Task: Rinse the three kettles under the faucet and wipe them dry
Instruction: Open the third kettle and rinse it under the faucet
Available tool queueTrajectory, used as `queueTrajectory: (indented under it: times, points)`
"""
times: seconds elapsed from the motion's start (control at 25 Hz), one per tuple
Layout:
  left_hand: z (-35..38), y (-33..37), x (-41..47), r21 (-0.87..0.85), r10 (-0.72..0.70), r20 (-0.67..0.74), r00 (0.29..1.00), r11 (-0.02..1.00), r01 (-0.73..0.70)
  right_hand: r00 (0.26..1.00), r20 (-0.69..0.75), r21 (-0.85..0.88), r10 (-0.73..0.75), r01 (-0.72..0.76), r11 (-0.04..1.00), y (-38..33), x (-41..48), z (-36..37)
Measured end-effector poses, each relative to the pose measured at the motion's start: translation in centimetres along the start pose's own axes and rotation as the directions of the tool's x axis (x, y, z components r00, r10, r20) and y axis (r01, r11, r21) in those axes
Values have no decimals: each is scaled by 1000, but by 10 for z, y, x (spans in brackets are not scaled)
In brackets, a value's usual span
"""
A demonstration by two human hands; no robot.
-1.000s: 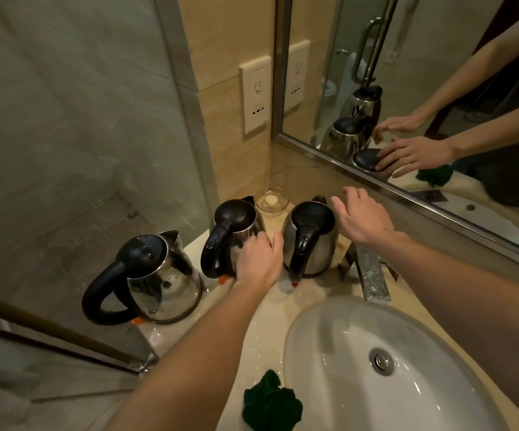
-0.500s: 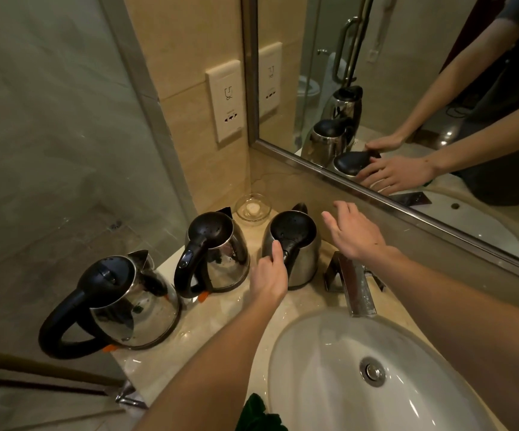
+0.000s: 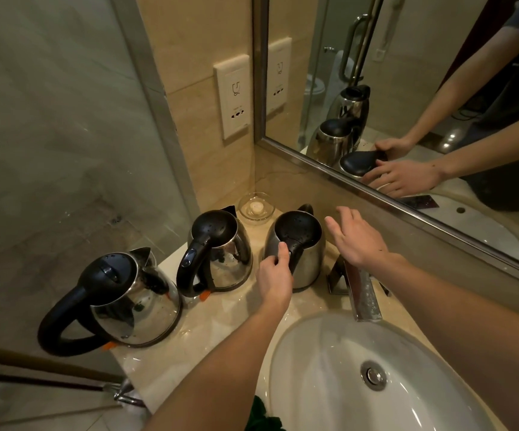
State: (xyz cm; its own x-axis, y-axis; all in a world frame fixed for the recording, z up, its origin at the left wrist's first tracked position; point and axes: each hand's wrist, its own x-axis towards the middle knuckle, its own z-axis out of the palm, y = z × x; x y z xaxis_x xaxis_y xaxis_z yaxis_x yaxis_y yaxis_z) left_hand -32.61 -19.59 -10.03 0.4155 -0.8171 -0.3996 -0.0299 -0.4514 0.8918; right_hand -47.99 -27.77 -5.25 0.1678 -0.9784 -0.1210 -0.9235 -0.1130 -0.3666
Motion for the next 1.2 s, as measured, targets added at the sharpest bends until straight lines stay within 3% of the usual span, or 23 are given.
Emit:
queueTrajectory:
  times: [0.16,0.32,0.48,0.64,0.88,1.2]
  points:
    - [-11,14,5,37,52,-112,992,998,-48,999,-39,79,37,-34,996,-1,-1,-8]
    - [-28,23,4,-18,62,-104,993,998,-65,994,-74,148,86,-74,986,-4,-11,-14]
    - [-50,29,-7,-42,89,-71,993,995,-92,980,-82,359,179,-138,923,-17,-23,-15]
    - [-73,35,-23,-19,131,-39,991,991,-132,955,-11,618,295,-225,753,-45,-36,-19]
    - [-105,34,-49,-51,173,9,985,984,-173,910,238,844,341,-367,391,-74,-59,-11]
    - [-123,24,-80,-92,205,110,973,976,-195,899,275,919,340,-350,183,-87,-91,-4]
